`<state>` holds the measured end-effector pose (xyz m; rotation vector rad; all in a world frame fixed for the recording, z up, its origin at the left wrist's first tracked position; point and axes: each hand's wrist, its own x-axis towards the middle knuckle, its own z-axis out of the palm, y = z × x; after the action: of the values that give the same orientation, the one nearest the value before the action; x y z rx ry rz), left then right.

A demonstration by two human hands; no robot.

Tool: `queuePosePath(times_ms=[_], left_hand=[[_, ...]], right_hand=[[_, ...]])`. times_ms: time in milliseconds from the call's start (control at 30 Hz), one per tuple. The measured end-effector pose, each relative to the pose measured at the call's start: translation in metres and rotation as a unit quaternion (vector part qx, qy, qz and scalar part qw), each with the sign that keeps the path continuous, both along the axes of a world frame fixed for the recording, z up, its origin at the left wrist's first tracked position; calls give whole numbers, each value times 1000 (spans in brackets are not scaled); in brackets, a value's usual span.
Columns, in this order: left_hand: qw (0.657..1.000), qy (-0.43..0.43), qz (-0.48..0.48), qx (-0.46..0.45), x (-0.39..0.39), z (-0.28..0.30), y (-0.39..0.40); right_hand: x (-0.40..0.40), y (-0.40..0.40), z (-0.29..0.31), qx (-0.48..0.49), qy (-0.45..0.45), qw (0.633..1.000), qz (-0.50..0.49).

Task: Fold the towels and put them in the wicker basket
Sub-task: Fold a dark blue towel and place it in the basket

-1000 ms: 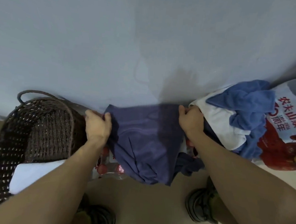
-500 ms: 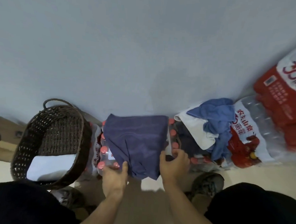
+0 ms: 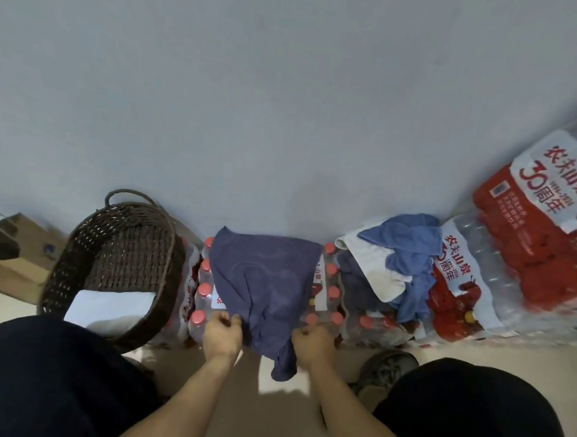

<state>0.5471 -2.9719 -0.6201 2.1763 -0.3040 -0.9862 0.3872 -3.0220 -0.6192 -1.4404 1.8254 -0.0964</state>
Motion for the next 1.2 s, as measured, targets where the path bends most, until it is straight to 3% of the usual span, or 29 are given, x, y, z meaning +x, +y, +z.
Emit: queuePosePath(times_ms=[100,267,433,633,767,1000,1200], left_hand=[[999,17,49,-16,3,4,2],[997,56,39,-33,6,1,8],[997,46,33,-46,15,3,12],[1000,28,10,3,25,2,14],[998,-13,38,39,33,-7,17],[999,12,42,31,37,-13,21],[996,9,34,80,49,-21,35]], right_hand=[[2,-8,1,-12,-65,996,-65],[19,-2,-3,27,-158,982,-99],[21,1,-12,-54,-107,986,-117],[22,-17,-8,-9,-75,990,-121],[12,-48,3,-53,-13,994,-99],[24,-39,-7,-18,-58,996,-63],[0,-67,-10,-98,5,987,-124]])
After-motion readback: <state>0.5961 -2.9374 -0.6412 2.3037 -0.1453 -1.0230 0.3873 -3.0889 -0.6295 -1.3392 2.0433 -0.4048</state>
